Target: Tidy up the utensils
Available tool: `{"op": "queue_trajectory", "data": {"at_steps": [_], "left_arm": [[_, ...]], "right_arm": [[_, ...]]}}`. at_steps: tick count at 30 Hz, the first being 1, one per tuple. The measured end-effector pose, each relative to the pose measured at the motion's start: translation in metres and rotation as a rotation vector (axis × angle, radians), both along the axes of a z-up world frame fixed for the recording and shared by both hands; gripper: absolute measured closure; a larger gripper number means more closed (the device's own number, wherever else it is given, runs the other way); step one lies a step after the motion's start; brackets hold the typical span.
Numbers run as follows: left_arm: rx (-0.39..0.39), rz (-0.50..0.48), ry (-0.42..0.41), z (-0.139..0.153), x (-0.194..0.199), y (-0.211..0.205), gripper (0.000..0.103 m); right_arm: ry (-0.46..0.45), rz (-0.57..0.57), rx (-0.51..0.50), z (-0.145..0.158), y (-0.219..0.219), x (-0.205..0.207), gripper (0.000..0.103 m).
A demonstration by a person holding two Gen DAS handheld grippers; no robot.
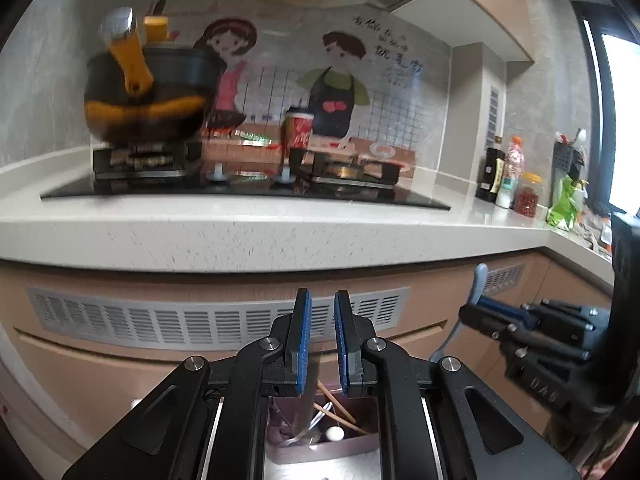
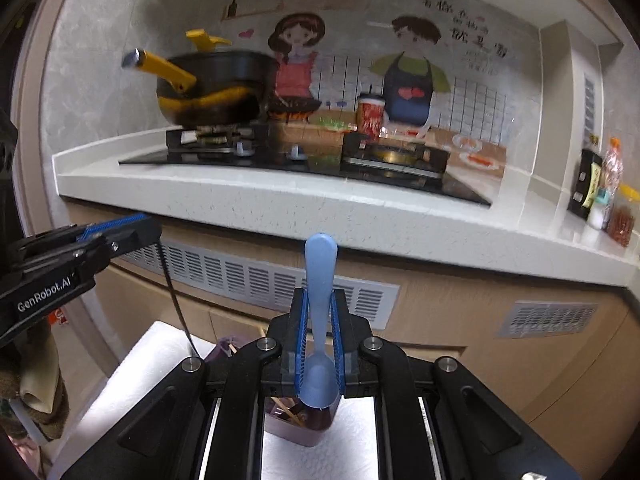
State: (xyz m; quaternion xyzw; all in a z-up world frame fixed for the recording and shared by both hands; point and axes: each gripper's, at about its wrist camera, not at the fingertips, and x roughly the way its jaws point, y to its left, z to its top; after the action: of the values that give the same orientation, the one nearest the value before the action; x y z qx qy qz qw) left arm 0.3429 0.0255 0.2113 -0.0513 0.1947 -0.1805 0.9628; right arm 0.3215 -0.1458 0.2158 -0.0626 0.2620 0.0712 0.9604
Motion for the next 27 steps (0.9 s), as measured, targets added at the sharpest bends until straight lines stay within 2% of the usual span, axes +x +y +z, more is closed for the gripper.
{"op": "queue_trajectory", "data": {"at_steps": [4, 7, 10, 11, 13, 17, 19, 21, 23, 27], "left_arm": [[-0.023, -0.032, 0.078, -0.035, 0.026, -0.005, 0.089], [-0.019, -0.030, 0.143, -0.062, 0.036, -0.003, 0.087], [-0.007, -0.002, 0.208, -0.086, 0.034, 0.005, 0.078], [0.000, 0.011, 0.231, -0.094, 0.030, 0.009, 0.072], [0.019, 0.025, 0.266, -0.111, 0.020, 0.014, 0.067], [0.069, 0.043, 0.351, -0.151, -0.009, 0.025, 0.067], [0.090, 0.047, 0.394, -0.169, -0.026, 0.029, 0.065], [0.104, 0.042, 0.442, -0.185, -0.042, 0.033, 0.059], [0.119, 0.049, 0.473, -0.199, -0.061, 0.039, 0.050], [0.147, 0.073, 0.501, -0.217, -0.096, 0.051, 0.049]], "right_arm": [[0.096, 0.028, 0.038, -0.040, -0.003, 0.027, 0.091], [0.163, 0.020, 0.034, -0.071, -0.009, 0.037, 0.079], [0.201, -0.008, 0.033, -0.091, -0.021, 0.036, 0.077], [0.209, -0.015, 0.036, -0.096, -0.025, 0.033, 0.076], [0.229, -0.036, 0.036, -0.105, -0.033, 0.029, 0.072], [0.261, -0.079, 0.029, -0.127, -0.049, 0.006, 0.058], [0.287, -0.091, 0.030, -0.138, -0.050, -0.003, 0.057], [0.331, -0.091, 0.042, -0.154, -0.051, -0.016, 0.057], [0.371, -0.090, 0.047, -0.171, -0.047, -0.029, 0.051], [0.438, -0.065, 0.055, -0.199, -0.034, -0.044, 0.049]]}}
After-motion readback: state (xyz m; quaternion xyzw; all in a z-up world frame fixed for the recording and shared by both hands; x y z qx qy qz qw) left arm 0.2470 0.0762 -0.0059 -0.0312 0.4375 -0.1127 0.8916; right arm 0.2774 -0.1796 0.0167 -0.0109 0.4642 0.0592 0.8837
